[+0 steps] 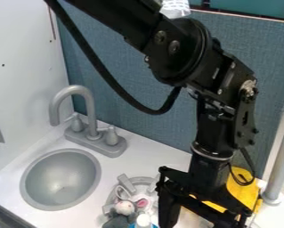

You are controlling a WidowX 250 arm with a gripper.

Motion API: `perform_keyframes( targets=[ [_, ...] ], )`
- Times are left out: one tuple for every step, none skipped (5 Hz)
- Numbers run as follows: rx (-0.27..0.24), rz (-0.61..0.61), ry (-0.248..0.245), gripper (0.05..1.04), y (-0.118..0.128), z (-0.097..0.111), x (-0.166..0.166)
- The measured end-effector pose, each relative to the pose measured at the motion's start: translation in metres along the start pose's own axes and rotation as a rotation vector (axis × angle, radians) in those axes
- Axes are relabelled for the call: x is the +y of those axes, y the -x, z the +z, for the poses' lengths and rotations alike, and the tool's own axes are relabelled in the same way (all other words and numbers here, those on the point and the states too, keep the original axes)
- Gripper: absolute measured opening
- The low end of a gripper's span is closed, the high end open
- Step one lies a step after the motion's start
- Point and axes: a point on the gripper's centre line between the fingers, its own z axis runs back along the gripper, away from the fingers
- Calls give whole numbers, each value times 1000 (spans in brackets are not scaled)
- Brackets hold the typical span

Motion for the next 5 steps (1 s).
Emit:
perform_keyframes(
  targets=[
    [27, 7, -11, 1001, 2, -7, 2],
    [24, 28, -63, 1001, 15, -7, 16],
    [9, 73, -105, 1001, 24, -2, 33],
    [24, 106, -159, 1001, 28, -4, 45],
    [-24, 118, -158, 1001, 18, -4, 56]
  ],
)
